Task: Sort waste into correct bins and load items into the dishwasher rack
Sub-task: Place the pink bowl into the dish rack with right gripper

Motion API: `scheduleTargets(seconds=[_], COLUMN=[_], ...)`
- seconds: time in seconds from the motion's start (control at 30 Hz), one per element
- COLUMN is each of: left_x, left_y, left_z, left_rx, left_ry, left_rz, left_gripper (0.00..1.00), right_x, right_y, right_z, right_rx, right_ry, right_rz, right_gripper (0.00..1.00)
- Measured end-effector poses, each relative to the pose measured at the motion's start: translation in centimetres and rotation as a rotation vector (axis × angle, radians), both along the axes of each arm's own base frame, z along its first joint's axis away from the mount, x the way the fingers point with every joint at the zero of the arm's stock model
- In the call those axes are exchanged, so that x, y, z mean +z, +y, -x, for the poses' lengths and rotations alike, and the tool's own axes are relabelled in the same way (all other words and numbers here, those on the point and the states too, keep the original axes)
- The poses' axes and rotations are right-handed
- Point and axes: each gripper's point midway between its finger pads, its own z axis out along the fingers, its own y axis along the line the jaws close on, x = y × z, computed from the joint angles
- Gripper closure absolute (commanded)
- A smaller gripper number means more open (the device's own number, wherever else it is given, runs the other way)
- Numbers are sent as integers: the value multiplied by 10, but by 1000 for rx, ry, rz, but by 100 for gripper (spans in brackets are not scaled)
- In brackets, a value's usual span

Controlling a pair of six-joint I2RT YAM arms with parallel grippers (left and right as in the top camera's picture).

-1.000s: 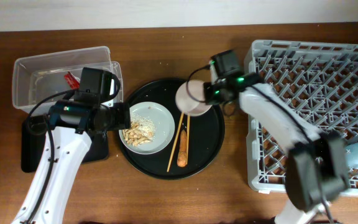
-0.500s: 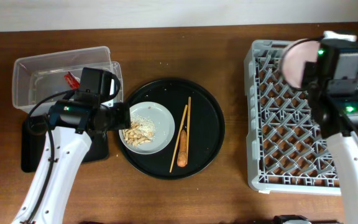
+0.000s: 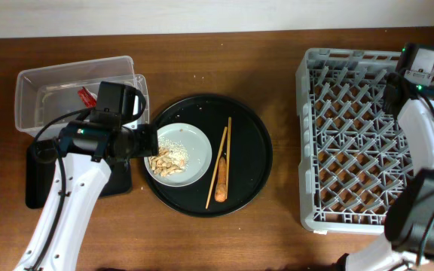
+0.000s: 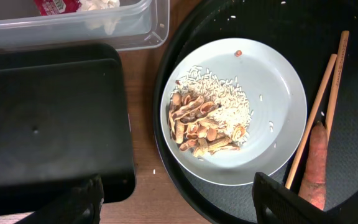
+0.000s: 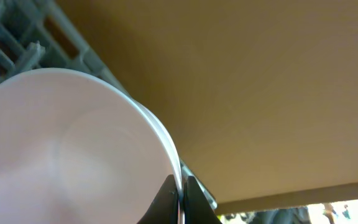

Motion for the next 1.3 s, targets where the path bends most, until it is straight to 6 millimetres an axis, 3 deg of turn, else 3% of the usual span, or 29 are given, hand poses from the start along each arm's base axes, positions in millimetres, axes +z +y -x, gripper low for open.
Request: scheduleTargets(seconds=[0.13,0.33,0.47,0.53,0.6,0.63,1.0,1.2,1.27,1.3], left_x=[0,1,1,1,1,1,1,1,1,1], left_y=[0,0,0,0,0,0,0,0,0,0], left_z=[0,-1,-2,-2,-2,-2,-2,-2,-2,-2], left_rx=[0,0,0,0,0,0,0,0,0,0], left_ry=[-1,-6,-7,-7,-7,-7,-7,-8,-9,-10], left_rz=[0,1,1,1,2,1,1,1,2,2], left_gripper=[24,24,24,24,24,24,24,24,23,24], right_x=[-28,-38,-51,-59,-69,-71,-63,-73,-63,-55], right_y=[-6,11,26,28,34,35,32,42,51,54], right_z=[-7,-18,-17,-14,-16,-17,-18,-29,-36,-38], right_rx=[-12,38,67,64,75,79,45,104,156,175], right_ry=[47,61,91,78,47,35,-32,-80,-152,-188], right_rz=[-8,-38,-105,-142,-197,-210,-161,-272,-338,-352], right_gripper=[96,95,81,82,95,96,90,90,85,75])
